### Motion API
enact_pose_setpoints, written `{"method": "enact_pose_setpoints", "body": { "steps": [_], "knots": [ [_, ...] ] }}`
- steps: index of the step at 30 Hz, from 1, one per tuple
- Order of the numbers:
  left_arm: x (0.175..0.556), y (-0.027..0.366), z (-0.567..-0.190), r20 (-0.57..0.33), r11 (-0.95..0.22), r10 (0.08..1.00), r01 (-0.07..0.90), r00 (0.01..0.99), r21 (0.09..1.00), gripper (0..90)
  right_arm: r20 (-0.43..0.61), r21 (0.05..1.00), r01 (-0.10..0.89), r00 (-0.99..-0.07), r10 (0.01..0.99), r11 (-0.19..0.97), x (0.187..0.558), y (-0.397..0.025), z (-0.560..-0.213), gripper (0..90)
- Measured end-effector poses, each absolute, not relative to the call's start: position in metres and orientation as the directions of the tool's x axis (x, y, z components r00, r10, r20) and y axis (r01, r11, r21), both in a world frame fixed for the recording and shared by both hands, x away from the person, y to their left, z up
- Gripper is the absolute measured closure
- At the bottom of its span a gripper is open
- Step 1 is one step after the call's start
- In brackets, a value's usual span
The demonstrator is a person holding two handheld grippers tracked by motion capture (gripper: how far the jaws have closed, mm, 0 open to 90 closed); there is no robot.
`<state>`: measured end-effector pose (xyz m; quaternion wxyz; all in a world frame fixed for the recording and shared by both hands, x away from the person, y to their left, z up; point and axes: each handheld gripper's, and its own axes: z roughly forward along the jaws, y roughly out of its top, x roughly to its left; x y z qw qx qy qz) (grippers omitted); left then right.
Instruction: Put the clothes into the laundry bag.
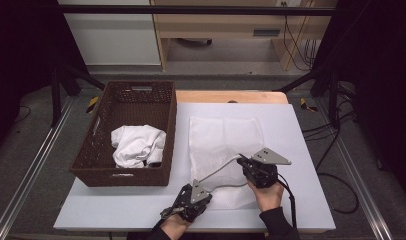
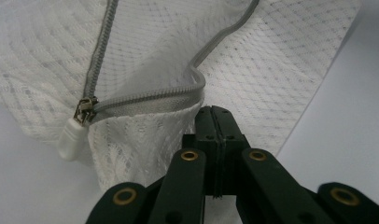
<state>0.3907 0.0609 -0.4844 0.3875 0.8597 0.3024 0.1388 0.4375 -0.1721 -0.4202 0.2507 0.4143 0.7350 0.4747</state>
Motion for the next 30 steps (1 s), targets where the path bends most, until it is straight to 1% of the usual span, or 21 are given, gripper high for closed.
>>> {"method": "enact_pose_setpoints", "body": {
  "steps": [4, 5, 6, 8, 9, 12, 13, 18, 21, 30],
  "knots": [
    [0.391, 0.064, -0.482, -0.008, -0.501, 0.62, 0.403, 0.785, 0.765, 88.2, 0.021, 0.902, 0.376, -0.532, 0.846, 0.214, 0.437, -0.171, -0.422, 88.0],
    [0.391, 0.065, -0.48, -0.008, -0.499, 0.619, 0.402, 0.785, 0.768, 85.7, 0.017, 0.9, 0.377, -0.531, 0.847, 0.218, 0.437, -0.171, -0.423, 87.9],
    [0.391, 0.068, -0.476, -0.014, -0.487, 0.618, 0.397, 0.786, 0.778, 85.3, 0.017, 0.899, 0.38, -0.53, 0.848, 0.22, 0.437, -0.171, -0.423, 88.0],
    [0.39, 0.07, -0.469, -0.019, -0.474, 0.613, 0.387, 0.79, 0.791, 80.3, 0.018, 0.901, 0.377, -0.529, 0.848, 0.216, 0.437, -0.172, -0.422, 87.9],
    [0.389, 0.072, -0.465, -0.015, -0.466, 0.61, 0.375, 0.792, 0.801, 76.1, 0.021, 0.902, 0.376, -0.53, 0.848, 0.213, 0.437, -0.172, -0.422, 87.9],
    [0.386, 0.079, -0.449, 0.006, -0.448, 0.611, 0.339, 0.792, 0.827, 59.7, 0.023, 0.902, 0.377, -0.529, 0.848, 0.211, 0.435, -0.173, -0.422, 88.0],
    [0.385, 0.082, -0.443, 0.018, -0.437, 0.618, 0.324, 0.786, 0.839, 55.9, 0.023, 0.901, 0.378, -0.531, 0.847, 0.212, 0.435, -0.174, -0.422, 87.9],
    [0.386, 0.099, -0.418, 0.031, -0.399, 0.65, 0.306, 0.759, 0.864, 42.6, 0.03, 0.897, 0.388, -0.53, 0.847, 0.211, 0.434, -0.176, -0.424, 87.9],
    [0.389, 0.11, -0.406, 0.028, -0.371, 0.671, 0.303, 0.741, 0.877, 37.9, 0.035, 0.897, 0.392, -0.527, 0.849, 0.206, 0.434, -0.178, -0.424, 87.8],
    [0.402, 0.153, -0.372, 0.02, -0.307, 0.736, 0.307, 0.677, 0.901, 29.6, 0.044, 0.893, 0.402, -0.529, 0.847, 0.204, 0.432, -0.182, -0.425, 87.6]
  ]
}}
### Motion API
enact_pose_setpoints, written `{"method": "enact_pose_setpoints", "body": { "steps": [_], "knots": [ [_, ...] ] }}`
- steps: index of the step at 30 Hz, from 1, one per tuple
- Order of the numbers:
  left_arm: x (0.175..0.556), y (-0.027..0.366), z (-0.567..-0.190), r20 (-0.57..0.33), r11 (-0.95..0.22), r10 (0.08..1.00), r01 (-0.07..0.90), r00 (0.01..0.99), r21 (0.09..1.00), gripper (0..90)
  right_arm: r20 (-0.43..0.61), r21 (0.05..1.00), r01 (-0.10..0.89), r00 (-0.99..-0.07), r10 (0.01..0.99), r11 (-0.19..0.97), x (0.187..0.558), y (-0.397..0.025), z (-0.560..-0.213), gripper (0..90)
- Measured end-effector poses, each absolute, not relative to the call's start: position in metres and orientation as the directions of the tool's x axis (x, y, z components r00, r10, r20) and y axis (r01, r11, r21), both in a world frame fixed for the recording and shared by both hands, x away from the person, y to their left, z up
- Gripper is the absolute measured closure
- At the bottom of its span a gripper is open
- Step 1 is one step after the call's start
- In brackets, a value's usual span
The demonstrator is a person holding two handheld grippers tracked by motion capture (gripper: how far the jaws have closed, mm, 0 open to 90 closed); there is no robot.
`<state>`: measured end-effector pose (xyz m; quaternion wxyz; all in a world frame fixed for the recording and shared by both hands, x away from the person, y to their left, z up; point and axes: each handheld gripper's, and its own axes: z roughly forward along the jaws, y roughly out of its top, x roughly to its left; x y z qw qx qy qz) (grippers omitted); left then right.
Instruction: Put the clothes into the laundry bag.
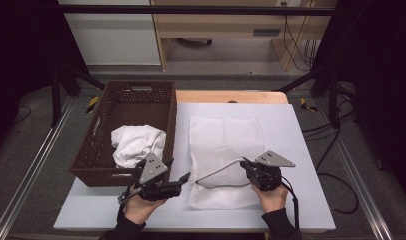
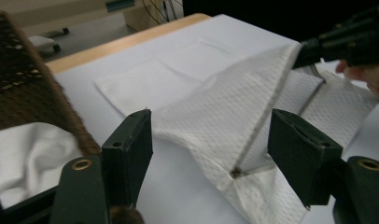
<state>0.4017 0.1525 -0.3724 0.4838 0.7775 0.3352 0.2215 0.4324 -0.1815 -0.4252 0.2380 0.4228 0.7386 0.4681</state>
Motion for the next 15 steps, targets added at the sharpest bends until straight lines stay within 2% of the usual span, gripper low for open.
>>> {"method": "enact_pose_setpoints", "body": {
  "steps": [8, 15],
  "knots": [
    [0.413, 0.194, -0.349, 0.024, -0.243, 0.803, 0.289, 0.596, 0.926, 25.7, 0.042, 0.89, 0.405, -0.53, 0.847, 0.209, 0.432, -0.183, -0.426, 87.5],
    [0.418, 0.224, -0.34, -0.017, -0.17, 0.84, 0.292, 0.542, 0.941, 25.2, 0.037, 0.887, 0.407, -0.533, 0.846, 0.217, 0.433, -0.181, -0.427, 87.5]
  ]
}}
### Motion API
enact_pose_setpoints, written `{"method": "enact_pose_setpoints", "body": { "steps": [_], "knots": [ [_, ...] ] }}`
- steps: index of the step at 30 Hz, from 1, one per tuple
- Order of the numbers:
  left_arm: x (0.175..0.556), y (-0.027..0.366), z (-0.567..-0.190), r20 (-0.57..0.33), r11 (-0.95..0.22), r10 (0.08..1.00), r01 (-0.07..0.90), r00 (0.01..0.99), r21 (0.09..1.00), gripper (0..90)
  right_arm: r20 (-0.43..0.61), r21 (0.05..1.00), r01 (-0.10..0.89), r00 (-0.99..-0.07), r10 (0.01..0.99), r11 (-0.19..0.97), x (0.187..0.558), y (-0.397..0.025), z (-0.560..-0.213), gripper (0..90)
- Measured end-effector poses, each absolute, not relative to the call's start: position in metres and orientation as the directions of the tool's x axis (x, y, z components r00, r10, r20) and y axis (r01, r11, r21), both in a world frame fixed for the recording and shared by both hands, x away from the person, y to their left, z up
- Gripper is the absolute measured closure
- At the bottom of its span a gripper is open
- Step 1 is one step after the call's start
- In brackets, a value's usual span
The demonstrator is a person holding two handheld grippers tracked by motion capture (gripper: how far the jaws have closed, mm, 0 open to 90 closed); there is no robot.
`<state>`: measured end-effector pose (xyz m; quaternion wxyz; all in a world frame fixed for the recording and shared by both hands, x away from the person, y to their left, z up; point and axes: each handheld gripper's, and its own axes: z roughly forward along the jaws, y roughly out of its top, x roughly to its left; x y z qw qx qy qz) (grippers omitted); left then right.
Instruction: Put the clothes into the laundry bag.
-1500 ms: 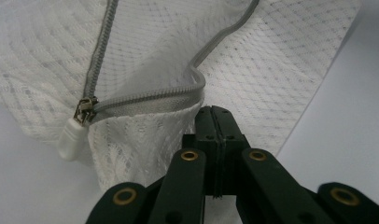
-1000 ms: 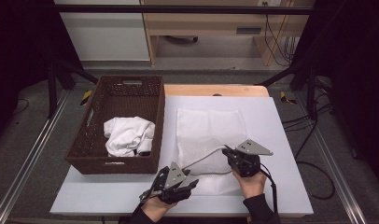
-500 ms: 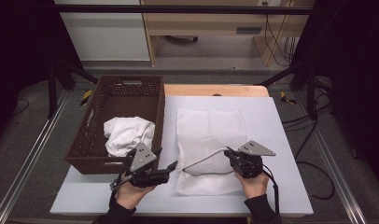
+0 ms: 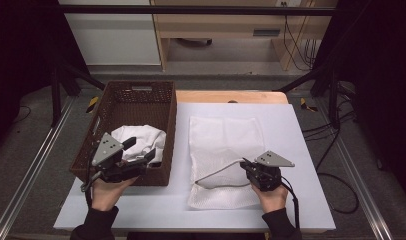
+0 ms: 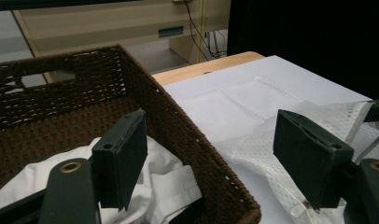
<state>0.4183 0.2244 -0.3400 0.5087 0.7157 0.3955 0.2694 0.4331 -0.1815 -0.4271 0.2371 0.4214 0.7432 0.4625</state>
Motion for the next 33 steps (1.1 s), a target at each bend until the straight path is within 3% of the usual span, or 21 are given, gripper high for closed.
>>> {"method": "enact_pose_setpoints", "body": {
  "steps": [13, 22, 33],
  "knots": [
    [0.447, 0.245, -0.334, -0.007, -0.172, 0.874, 0.322, 0.486, 0.931, 23.6, 0.035, 0.888, 0.404, -0.534, 0.845, 0.219, 0.434, -0.181, -0.427, 87.5],
    [0.482, 0.266, -0.325, 0.059, -0.241, 0.891, 0.36, 0.45, 0.901, 20.9, 0.039, 0.884, 0.412, -0.535, 0.844, 0.22, 0.434, -0.18, -0.427, 87.5],
    [0.522, 0.272, -0.347, 0.132, -0.357, 0.874, 0.433, 0.468, 0.828, 19.9, 0.028, 0.877, 0.417, -0.542, 0.84, 0.239, 0.435, -0.178, -0.429, 87.6]
  ]
}}
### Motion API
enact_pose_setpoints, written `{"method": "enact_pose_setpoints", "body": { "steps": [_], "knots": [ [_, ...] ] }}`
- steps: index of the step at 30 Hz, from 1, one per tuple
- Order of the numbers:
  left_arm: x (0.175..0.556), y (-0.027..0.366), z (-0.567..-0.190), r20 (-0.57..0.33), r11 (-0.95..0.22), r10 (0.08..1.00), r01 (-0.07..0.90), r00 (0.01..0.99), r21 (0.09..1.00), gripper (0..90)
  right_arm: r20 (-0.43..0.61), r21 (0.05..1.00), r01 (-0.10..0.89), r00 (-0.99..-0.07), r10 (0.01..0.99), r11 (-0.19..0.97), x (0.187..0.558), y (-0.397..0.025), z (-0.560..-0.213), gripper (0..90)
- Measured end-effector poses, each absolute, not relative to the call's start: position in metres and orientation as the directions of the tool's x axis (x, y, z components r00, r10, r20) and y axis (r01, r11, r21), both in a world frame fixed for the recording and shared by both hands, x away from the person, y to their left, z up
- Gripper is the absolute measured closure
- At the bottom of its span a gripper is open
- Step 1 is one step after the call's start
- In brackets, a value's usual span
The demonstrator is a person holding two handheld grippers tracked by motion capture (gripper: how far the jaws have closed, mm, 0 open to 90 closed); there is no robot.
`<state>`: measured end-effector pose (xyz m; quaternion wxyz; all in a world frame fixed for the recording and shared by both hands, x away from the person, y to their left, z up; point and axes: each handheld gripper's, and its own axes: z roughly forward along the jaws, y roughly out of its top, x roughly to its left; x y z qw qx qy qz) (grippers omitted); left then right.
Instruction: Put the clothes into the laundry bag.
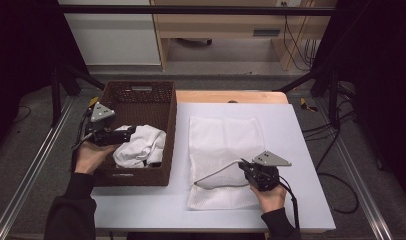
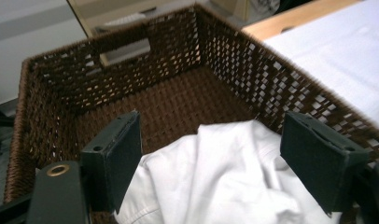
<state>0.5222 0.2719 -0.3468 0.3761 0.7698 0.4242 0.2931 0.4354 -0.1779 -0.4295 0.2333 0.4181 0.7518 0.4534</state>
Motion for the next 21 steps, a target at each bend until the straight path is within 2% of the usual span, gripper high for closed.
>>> {"method": "enact_pose_setpoints", "body": {
  "steps": [6, 18, 21],
  "knots": [
    [0.538, 0.271, -0.363, 0.155, -0.409, 0.863, 0.485, 0.481, 0.773, 19.1, 0.033, 0.876, 0.421, -0.541, 0.84, 0.237, 0.436, -0.178, -0.43, 87.6],
    [0.559, 0.263, -0.393, 0.133, -0.46, 0.845, 0.576, 0.519, 0.676, 21.0, 0.038, 0.87, 0.43, -0.546, 0.837, 0.241, 0.437, -0.178, -0.432, 87.6],
    [0.562, 0.259, -0.401, 0.159, -0.498, 0.832, 0.59, 0.532, 0.636, 20.9, 0.037, 0.868, 0.432, -0.547, 0.837, 0.244, 0.437, -0.178, -0.433, 87.6]
  ]
}}
